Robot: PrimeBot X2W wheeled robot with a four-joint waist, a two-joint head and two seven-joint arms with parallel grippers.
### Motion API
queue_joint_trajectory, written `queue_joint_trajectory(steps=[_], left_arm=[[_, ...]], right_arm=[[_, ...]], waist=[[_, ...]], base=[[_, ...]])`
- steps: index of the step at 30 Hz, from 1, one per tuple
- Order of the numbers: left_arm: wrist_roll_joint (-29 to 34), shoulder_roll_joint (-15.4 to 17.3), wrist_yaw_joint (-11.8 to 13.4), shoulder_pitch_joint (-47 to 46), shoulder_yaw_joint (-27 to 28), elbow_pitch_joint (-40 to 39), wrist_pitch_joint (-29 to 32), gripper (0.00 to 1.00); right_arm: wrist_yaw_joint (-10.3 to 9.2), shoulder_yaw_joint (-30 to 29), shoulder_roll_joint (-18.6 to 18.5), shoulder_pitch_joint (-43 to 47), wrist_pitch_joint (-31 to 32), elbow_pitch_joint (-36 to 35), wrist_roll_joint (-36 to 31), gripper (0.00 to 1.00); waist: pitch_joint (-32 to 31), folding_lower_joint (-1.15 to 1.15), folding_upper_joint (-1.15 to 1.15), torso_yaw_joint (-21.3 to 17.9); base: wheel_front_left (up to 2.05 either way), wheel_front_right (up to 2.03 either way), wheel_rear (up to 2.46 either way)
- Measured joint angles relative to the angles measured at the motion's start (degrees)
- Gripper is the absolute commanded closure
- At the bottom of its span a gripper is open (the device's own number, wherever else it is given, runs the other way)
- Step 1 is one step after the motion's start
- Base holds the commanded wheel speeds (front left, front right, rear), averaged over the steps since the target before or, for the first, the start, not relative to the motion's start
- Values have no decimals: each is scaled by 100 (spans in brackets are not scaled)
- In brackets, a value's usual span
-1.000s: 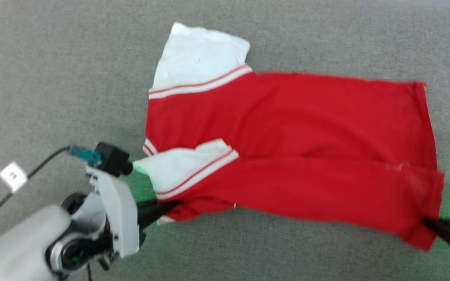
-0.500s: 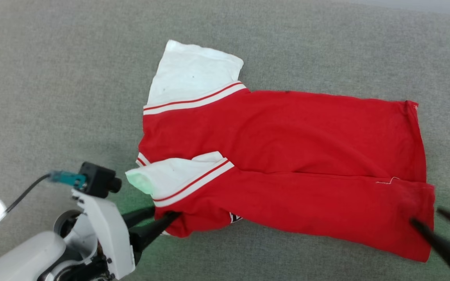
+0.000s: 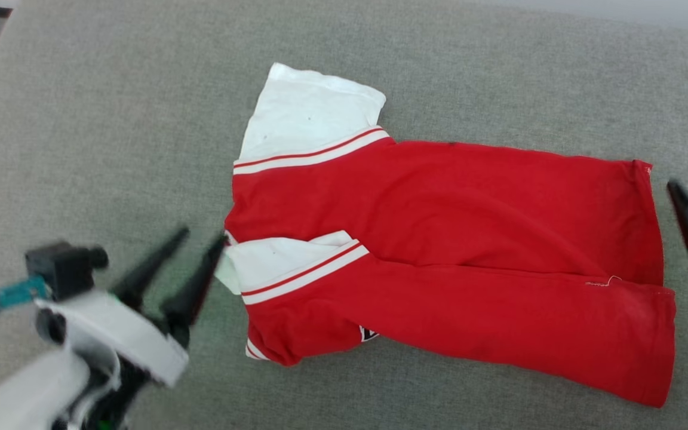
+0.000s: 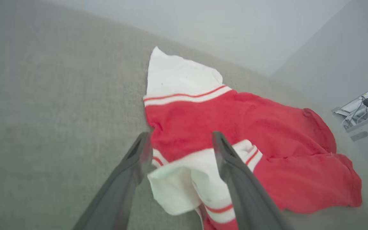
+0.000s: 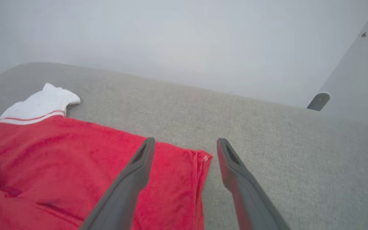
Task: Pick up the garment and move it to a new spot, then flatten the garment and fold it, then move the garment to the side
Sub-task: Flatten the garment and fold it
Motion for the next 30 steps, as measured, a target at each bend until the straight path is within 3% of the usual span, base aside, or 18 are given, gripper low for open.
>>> queue_joint_trajectory(steps=[6,15,23,30], left_arm=[[888,-155,-12,-1150,231,499,-79,0],[1283,-549,-706,-3549,56,2538,1258,0],[1389,-840,-1165,-4897,-608,4539,3311,0],[614,-883,-1223,-5417,-744,5477,5589,0]], right_arm=[[0,44,430,-489,-1095,311,-307,0],[0,240,949,-774,-1953,294,-364,0],[0,386,1116,-733,-2131,258,-316,0],[0,398,1123,-703,-2167,276,-270,0]], waist=[[99,0,0,-123],[341,0,0,-721],[681,0,0,-1325],[958,0,0,-1681]], base=[[0,0,0],[0,0,0],[0,0,0],[0,0,0]])
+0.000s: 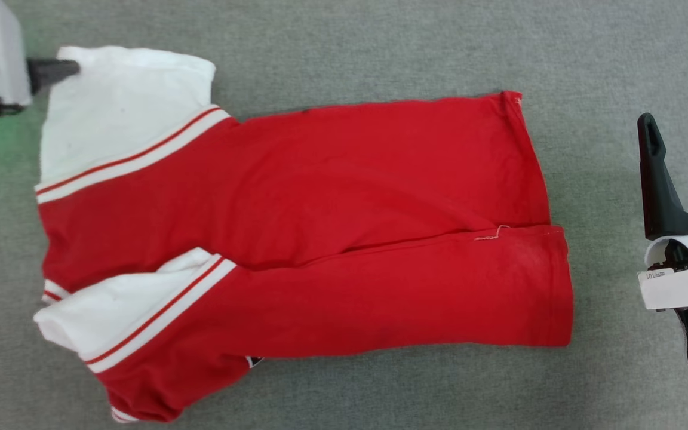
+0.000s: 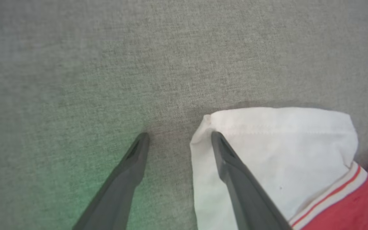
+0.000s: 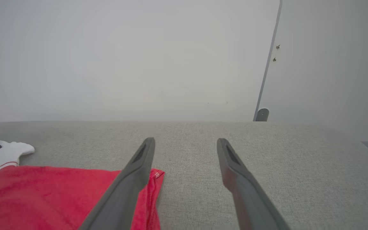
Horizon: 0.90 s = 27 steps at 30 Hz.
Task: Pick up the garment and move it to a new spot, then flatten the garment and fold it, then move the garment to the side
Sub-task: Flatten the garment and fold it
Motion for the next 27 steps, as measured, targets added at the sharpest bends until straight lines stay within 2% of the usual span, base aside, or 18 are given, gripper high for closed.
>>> queue_joint_trajectory(steps=[2,5,7,8,12,16,19,27], left_arm=[[-157,10,0,-97,32,60,324,0],[-380,11,1,-147,125,62,485,0],[-492,-4,1,-172,145,7,637,18],[-508,-13,1,-173,123,-48,680,41],[-564,-25,1,-122,35,-398,698,100],[-657,-98,-1,-34,-24,-649,548,100],[-689,-90,-19,-15,-68,-735,443,100],[-753,-194,-19,-54,-209,-916,277,100]], right_arm=[[0,-7,-3,12,1,7,11,0],[0,5,2,13,12,22,56,0],[0,16,-9,1,37,54,93,0],[0,19,-13,-15,45,63,108,0],[0,52,-76,-109,148,110,163,0],[0,223,-202,-330,443,248,254,0],[0,445,-372,-608,973,494,330,0],[0,1169,-851,-2171,3163,1433,826,0]], waist=[[61,0,0,-51],[136,0,0,-76],[162,0,0,-60],[169,0,0,-43],[200,0,0,32],[223,0,0,99],[233,0,0,135],[264,0,0,293]], base=[[0,0,0],[0,0,0],[0,0,0],[0,0,0],[0,0,0],[0,0,0],[0,0,0],[0,0,0]])
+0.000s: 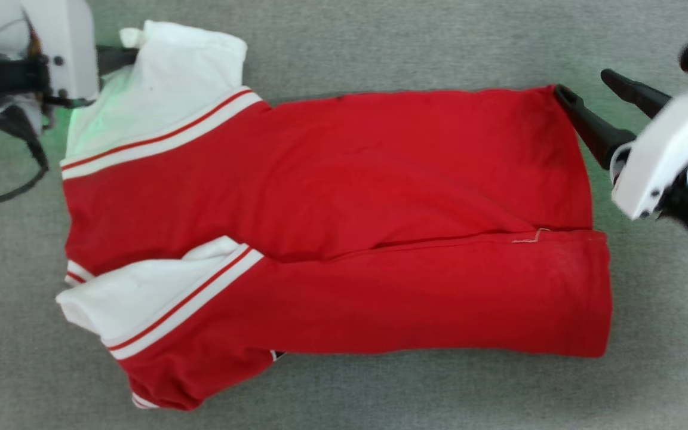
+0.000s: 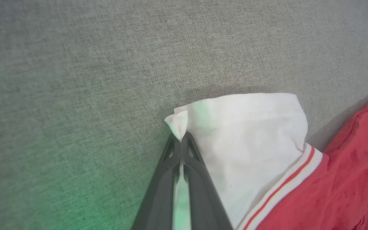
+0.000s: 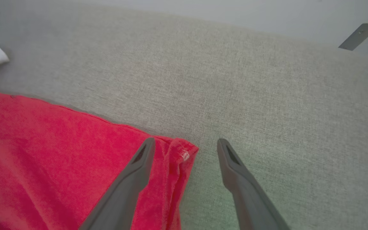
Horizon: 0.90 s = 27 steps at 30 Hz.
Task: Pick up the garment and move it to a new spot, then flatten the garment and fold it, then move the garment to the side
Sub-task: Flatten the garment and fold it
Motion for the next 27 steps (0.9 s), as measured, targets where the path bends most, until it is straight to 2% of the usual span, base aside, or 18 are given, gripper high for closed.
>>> queue_joint_trajectory(steps=[7,12,13,14,15,22,27], left_arm=[[-44,-157,0,-36,-186,-175,-188,100],[-103,-176,-1,-66,-291,-283,-303,100],[-107,-187,-1,-71,-315,-314,-338,100],[-135,-197,-1,-70,-330,-355,-371,100],[-171,-208,-1,-66,-338,-381,-420,100],[-400,-318,-1,125,-422,-749,-956,100],[-653,-163,-1,330,-375,-1343,-1486,100]], right_arm=[[0,459,-293,-815,1927,810,334,0],[0,645,-445,-1048,2542,881,556,0],[0,646,-470,-1055,2570,883,583,60],[0,631,-487,-1055,2571,899,606,88],[0,632,-506,-1055,2572,905,612,100],[0,483,-630,-853,1938,869,765,100],[0,432,-905,-477,1533,569,1003,100]], waist=[[48,0,0,226],[90,0,0,346],[96,0,0,367],[100,0,0,389],[103,0,0,412],[-41,0,0,578],[-304,0,0,713]], base=[[0,0,0],[0,0,0],[0,0,0],[0,0,0],[0,0,0],[0,0,0],[0,0,0]])
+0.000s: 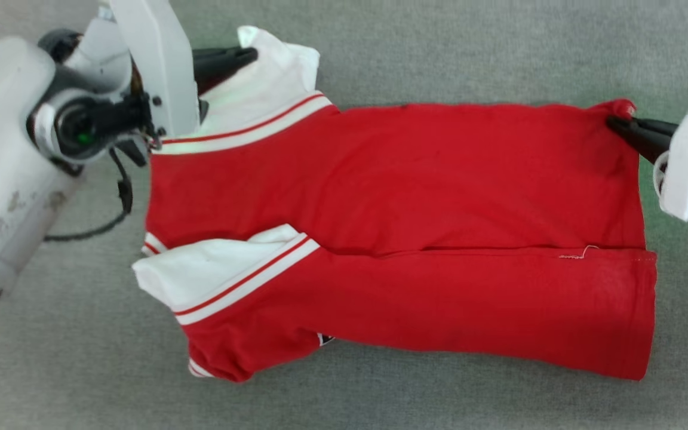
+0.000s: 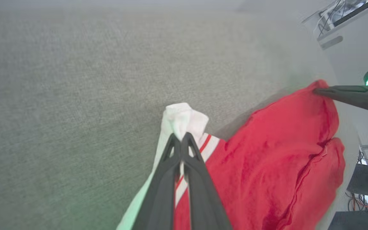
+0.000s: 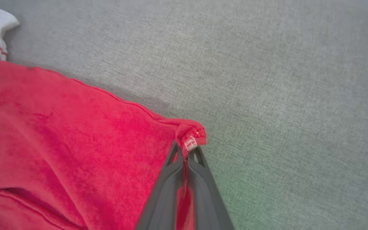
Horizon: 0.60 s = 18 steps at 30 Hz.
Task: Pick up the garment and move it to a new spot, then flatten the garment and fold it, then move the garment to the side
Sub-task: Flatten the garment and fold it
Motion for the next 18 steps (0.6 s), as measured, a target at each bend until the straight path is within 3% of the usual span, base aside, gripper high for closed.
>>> queue_joint_trajectory(steps=[9,18], left_arm=[[-272,697,0,780,-53,-1528,-876,100],[-321,1558,-5,1780,-226,-2953,-1817,100]], right_arm=[[0,-113,-588,961,-227,-936,376,100],[0,-693,-1134,2334,-20,-1894,534,100]], waist=[[-566,0,0,297],[-991,0,0,670]], base=[[0,0,0],[0,0,0]])
